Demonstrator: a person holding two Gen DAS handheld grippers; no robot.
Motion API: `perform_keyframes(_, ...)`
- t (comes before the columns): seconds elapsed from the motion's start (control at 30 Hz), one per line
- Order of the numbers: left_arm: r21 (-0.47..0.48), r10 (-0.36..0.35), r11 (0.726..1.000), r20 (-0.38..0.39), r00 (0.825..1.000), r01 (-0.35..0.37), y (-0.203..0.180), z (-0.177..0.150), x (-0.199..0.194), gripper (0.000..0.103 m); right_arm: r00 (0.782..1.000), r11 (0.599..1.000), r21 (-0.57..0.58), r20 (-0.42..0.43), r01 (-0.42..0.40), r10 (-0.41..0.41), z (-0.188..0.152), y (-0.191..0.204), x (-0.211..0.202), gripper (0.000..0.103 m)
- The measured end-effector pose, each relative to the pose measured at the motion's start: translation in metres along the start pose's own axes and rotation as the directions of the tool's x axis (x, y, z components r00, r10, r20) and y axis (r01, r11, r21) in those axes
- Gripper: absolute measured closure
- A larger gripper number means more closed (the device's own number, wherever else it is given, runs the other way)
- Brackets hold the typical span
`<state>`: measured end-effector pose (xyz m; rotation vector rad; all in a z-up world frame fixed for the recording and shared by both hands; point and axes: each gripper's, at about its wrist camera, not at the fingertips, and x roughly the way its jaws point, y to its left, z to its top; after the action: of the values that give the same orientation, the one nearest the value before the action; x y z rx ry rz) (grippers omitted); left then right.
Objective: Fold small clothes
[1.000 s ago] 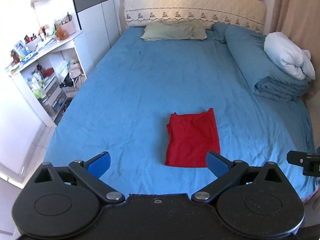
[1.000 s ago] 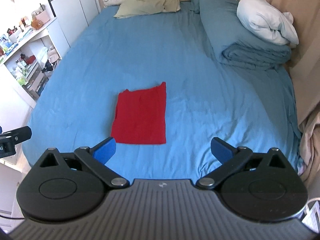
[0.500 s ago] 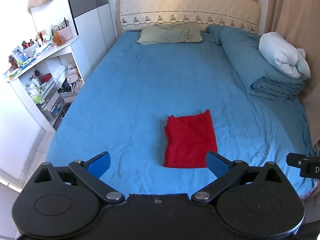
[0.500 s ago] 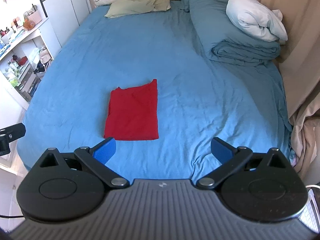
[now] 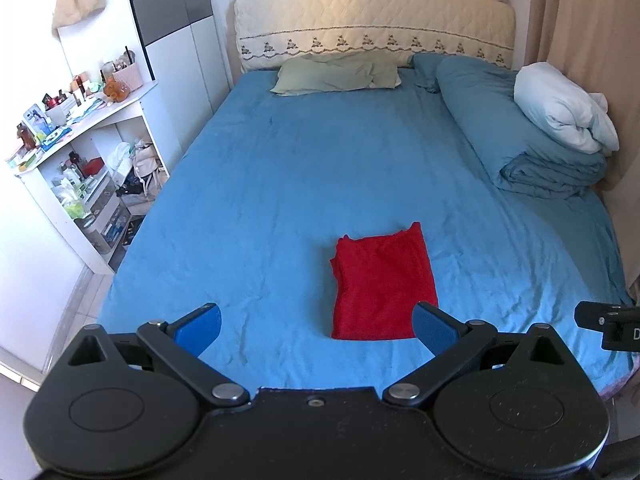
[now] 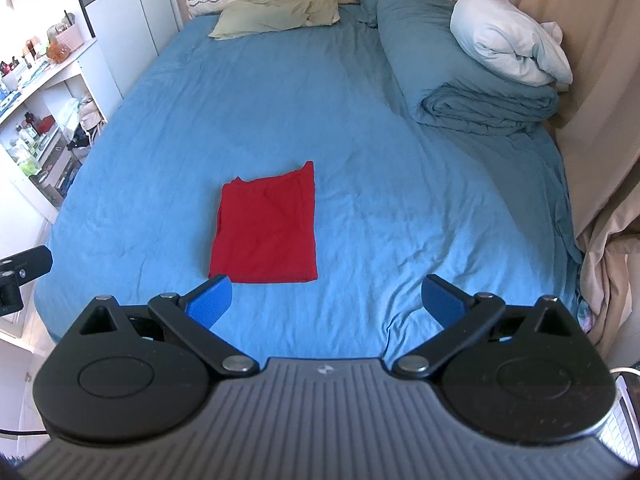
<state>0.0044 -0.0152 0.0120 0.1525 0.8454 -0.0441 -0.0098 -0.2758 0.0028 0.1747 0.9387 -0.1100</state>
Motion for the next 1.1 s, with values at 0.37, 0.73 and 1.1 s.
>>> perform_keyframes(0.37,0.005,0.003,1.000,0.007,1.000,-0.003,0.0021,0.0006,-0.0005,0.000,1.000,1.000,-0.003,0.000,-0.002,0.002,0.0008,-0.0007,0.0003,0.000)
perform_keyframes(0.73,0.003,0.001,1.000,0.005,1.000,-0.001,0.0003,0.0018,0.0000,0.000,1.000,1.000,0.001,-0.001,-0.004,0.004,0.0002,0.0016,-0.0002,0.000)
perform_keyframes(1.1,0.016,-0.004,1.000,0.011,1.000,0.004,0.0015,0.0015,-0.0004,0.000,1.000,1.000,0.005,0.000,-0.008,0.008,0.0009,0.0044,-0.0008,0.000)
